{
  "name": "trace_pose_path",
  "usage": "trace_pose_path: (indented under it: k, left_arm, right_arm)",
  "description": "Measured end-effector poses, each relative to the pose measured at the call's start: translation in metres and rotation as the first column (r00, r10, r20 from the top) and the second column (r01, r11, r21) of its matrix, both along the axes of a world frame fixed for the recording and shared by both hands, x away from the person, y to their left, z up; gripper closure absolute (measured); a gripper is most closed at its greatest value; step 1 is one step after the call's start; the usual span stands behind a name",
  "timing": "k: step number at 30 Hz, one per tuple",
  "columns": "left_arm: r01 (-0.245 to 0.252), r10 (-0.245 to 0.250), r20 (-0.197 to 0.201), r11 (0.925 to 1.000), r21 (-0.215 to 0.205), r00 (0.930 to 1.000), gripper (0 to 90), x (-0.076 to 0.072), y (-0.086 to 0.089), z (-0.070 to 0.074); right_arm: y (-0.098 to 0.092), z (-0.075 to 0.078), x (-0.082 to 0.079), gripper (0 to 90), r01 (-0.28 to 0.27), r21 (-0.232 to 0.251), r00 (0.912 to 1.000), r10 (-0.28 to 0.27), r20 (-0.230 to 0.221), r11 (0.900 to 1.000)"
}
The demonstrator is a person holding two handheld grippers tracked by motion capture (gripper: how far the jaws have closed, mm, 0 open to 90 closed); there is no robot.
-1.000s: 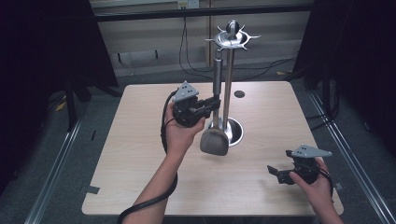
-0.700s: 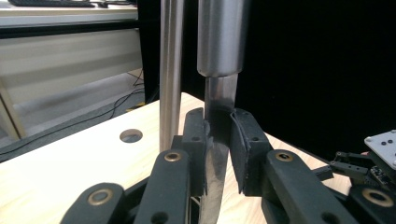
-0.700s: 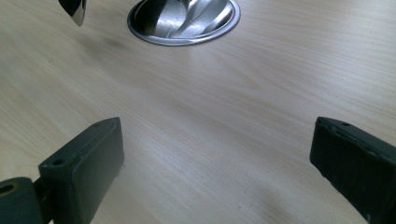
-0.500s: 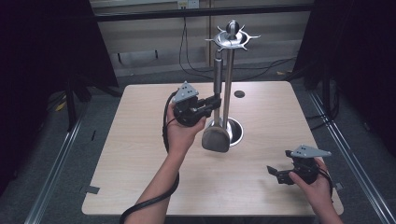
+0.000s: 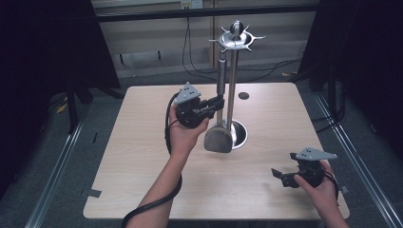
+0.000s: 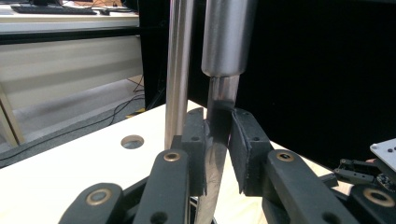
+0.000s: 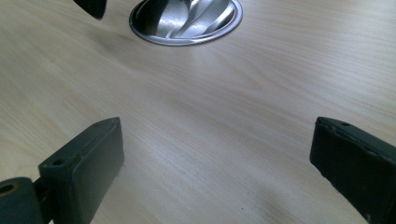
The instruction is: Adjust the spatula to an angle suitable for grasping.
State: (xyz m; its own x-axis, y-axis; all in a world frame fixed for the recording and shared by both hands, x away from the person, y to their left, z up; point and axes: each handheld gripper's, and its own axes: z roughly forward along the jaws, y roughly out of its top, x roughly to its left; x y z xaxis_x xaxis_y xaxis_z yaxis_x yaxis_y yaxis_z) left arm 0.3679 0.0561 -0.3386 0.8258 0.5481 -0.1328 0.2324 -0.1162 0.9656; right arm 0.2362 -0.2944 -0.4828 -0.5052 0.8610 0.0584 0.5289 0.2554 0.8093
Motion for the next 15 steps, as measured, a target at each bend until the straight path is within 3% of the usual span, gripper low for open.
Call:
trace_pose_path:
  k: [3, 5, 13, 15]
  left_arm:
    - [0.010, -0.010, -0.005, 0.9998, -0.018, 0.9999, 75.7, 0.0029, -0.0003, -0.0017]
    - [0.002, -0.002, -0.002, 1.0000, -0.005, 1.0000, 75.4, 0.0037, -0.0002, -0.0012]
    - [0.025, -0.026, -0.011, 0.9984, -0.051, 0.9996, 74.3, 0.0081, -0.0012, -0.0019]
    - [0.029, -0.029, -0.001, 0.9987, -0.043, 0.9996, 74.0, 0.0094, -0.0008, -0.0023]
  right_arm:
    - [0.0006, 0.0016, -0.0003, 2.6, -0.004, 0.003, 1.0000, 0.004, 0.003, 1.000]
    - [0.0004, 0.0020, -0.0001, 2.6, 0.000, 0.006, 1.0000, 0.000, 0.003, 1.000]
    - [0.0006, 0.0020, 0.0009, 2.6, 0.005, 0.025, 1.0000, -0.006, 0.003, 1.000]
    - [0.0004, 0.0022, 0.0014, 2.6, 0.003, 0.025, 1.0000, -0.003, 0.001, 1.000]
